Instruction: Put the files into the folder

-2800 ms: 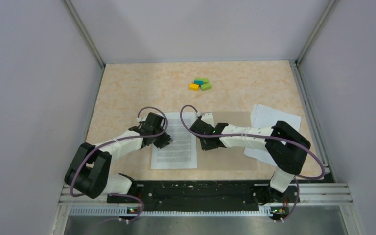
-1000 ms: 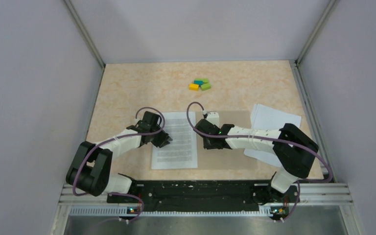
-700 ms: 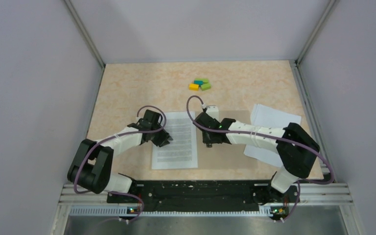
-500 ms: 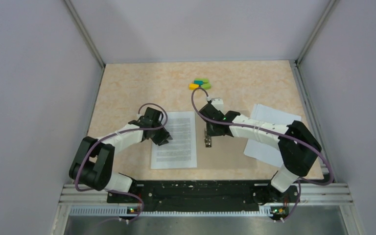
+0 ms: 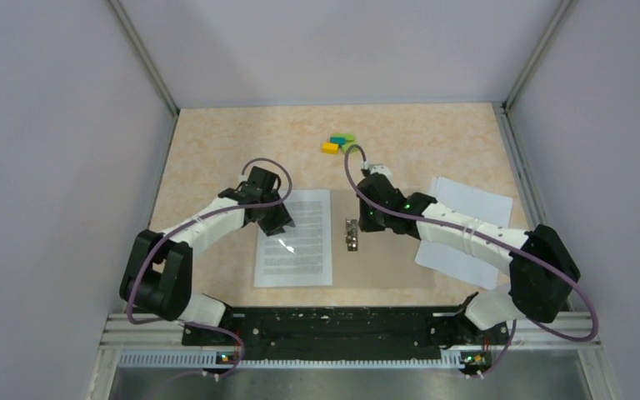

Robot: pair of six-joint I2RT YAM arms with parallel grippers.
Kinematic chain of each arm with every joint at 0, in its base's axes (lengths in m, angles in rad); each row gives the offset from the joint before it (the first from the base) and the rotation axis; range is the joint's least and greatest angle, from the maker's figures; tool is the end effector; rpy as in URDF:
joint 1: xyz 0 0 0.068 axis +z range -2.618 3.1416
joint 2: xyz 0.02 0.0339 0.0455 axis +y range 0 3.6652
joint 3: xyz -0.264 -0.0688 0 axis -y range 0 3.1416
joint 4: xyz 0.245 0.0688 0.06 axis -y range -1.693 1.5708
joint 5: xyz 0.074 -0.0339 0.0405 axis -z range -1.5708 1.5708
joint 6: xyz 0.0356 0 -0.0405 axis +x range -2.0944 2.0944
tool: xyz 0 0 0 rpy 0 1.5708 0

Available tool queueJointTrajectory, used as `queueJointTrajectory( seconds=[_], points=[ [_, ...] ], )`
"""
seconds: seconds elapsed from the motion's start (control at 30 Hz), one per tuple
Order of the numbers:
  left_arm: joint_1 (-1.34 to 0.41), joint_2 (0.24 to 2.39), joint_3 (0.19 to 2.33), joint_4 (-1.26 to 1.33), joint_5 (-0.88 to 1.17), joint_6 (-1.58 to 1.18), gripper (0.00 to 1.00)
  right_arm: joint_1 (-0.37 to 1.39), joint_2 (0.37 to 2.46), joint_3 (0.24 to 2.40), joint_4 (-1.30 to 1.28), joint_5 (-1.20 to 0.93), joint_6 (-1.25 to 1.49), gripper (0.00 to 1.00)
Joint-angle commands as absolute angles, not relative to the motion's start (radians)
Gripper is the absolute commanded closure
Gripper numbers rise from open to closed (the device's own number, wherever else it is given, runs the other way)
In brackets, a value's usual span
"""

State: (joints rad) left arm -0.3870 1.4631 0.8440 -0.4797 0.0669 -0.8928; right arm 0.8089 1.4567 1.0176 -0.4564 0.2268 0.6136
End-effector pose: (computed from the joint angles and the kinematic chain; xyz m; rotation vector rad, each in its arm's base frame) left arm 0.2545 -0.1063 0.1851 -0.6700 2.6816 -0.4711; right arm 0.2164 0.2153 0.2411 -0.1422 2.4630 0.3523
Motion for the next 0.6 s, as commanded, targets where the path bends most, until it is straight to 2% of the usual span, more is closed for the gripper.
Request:
queueJointTrajectory(
  seconds=[0.0,0.3,0.57],
  points=[
    [-0.391,1.396,0.898,-0.516,0.067,-0.855,0.58,0.859,1.401,0.940,-0.384,0.100,0.636,0.94],
    [-0.390,1.374,0.909,-0.540,0.069,-0.867,0.58,0.864,1.494,0.928,-0.241,0.006,0.650,0.97],
    [-0.388,1.332,0.917,-0.567,0.050,-0.860,0.58,0.775,1.612,0.985,-0.190,-0.036,0.619,0.98]
  ],
)
